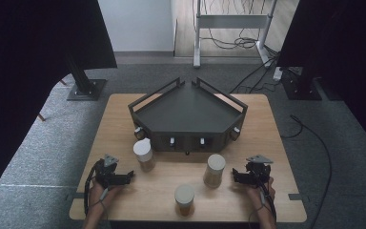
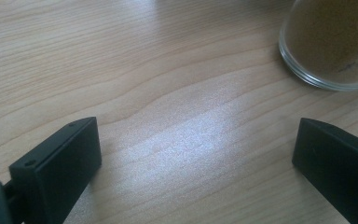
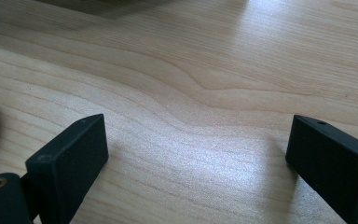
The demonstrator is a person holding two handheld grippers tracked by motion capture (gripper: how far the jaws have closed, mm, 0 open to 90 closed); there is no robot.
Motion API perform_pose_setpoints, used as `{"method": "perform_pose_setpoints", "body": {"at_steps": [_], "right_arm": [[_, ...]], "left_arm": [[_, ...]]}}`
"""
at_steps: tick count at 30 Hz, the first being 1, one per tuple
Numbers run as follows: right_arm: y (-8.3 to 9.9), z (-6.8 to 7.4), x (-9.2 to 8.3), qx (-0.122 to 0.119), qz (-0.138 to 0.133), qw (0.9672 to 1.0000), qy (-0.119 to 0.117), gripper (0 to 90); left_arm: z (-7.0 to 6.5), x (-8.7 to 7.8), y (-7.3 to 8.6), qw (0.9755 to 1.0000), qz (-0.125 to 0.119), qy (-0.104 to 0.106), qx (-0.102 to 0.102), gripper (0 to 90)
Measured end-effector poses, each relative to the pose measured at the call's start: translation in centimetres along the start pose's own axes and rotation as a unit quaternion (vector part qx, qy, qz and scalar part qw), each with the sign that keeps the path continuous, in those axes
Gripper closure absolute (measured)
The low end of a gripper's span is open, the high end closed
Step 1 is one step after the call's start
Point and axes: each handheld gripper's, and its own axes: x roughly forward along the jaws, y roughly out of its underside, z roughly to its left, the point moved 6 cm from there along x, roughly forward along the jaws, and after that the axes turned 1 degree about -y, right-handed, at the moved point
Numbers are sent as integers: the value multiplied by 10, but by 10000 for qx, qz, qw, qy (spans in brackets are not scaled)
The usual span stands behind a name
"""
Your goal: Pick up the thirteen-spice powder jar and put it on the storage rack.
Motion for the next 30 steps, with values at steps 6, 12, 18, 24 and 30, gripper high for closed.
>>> {"method": "perform_pose_setpoints", "body": {"at_steps": [6,12,18,24,30], "right_arm": [[0,0,0,-4,3,10000,-5,47],[0,0,0,-15,3,10000,-10,43],[0,0,0,-17,5,10000,-13,41],[0,0,0,-21,10,10000,-26,40],[0,0,0,-28,10,10000,-35,40]], "left_arm": [[0,0,0,10000,-3,-4,-5,10],[0,0,1,10000,-7,-7,-7,10],[-1,-1,1,9999,-37,-101,-96,23],[2,-5,6,9995,-299,15,-75,42],[4,-11,9,9982,-571,176,-29,51]]}}
